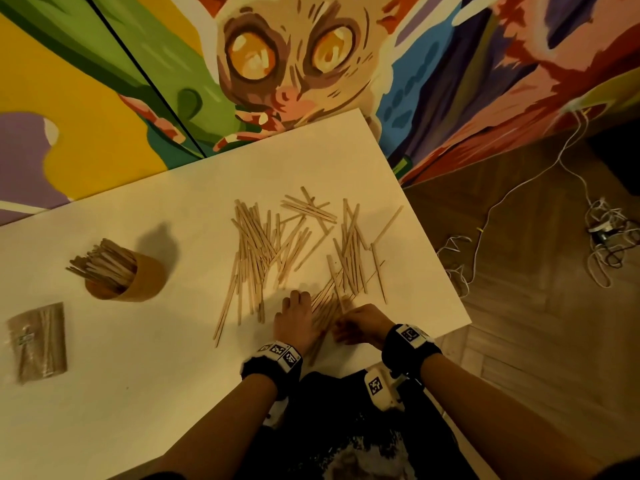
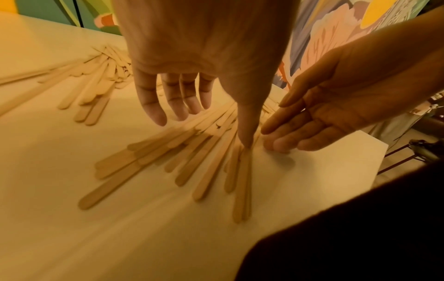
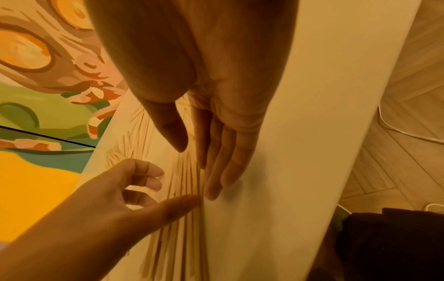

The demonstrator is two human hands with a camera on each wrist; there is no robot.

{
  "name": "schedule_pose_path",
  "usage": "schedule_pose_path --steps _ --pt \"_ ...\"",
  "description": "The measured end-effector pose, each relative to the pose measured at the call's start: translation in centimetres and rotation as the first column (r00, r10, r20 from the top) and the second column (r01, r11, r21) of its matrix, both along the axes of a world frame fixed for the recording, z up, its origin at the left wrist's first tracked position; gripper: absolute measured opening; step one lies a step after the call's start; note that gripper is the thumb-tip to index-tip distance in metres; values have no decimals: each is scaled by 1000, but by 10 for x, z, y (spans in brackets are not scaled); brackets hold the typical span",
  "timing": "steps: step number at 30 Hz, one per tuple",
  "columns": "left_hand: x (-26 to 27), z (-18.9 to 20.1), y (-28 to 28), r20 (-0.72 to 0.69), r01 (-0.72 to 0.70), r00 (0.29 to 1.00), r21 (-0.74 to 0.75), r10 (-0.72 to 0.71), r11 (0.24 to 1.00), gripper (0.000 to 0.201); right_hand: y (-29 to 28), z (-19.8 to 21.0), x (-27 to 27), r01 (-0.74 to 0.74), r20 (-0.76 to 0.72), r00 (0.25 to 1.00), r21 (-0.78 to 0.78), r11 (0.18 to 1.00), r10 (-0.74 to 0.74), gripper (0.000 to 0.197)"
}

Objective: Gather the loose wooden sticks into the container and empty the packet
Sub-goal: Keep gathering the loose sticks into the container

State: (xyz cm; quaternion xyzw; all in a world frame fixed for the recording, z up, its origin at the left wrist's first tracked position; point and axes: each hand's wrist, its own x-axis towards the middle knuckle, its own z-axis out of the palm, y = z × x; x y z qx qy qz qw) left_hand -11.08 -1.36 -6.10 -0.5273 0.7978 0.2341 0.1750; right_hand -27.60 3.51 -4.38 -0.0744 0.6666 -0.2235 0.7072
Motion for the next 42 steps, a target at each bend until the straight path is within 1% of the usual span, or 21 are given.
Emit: schedule_pose_path --steps 2,4,6,10,15,19,21,23,27,32,35,39,42 --pt "-1 4 0 -37 -14 999 21 14 1000 51 0 0 -3 -10 4 1000 1 1000 10 22" --pt "-1 7 -1 -19 0 1000 52 1 999 48 1 -1 -6 -17 4 1000 5 1000 17 21" --pt "1 9 0 2 40 999 72 -41 997 50 1 -1 -11 -12 2 1000 12 1000 12 20" --pt "12 7 0 -41 52 998 90 -48 995 41 4 -1 -19 -43 -23 999 24 999 43 18" --pt "23 1 3 -81 61 995 46 -57 997 38 8 -1 -26 -38 -31 999 39 999 39 20" --pt "27 -5 9 -124 38 992 2 -37 999 34 9 0 -27 -49 -35 998 37 998 51 18" --pt "30 -7 11 -124 35 992 -25 -38 999 36 9 1 -27 -58 -31 998 32 998 59 18" --pt "31 -7 12 -109 60 992 -33 -63 998 37 9 1 -27 -69 -33 997 31 997 70 19" --pt "34 -14 9 -71 88 993 -32 -90 996 32 8 0 -26 -93 -50 994 30 995 94 19" --pt "35 -15 8 -145 31 989 -26 -34 999 30 6 1 -27 -113 -62 992 30 993 115 21" --pt "39 -15 10 -138 70 988 -31 -74 997 31 5 2 -26 -124 -67 990 24 992 126 22" --pt "42 -10 12 -117 106 986 -100 -118 989 34 4 3 -26 -131 -72 989 14 991 132 20" --pt "48 -10 10 -129 114 983 -134 -131 984 32 2 4 -26 -142 -77 987 3 990 142 21"
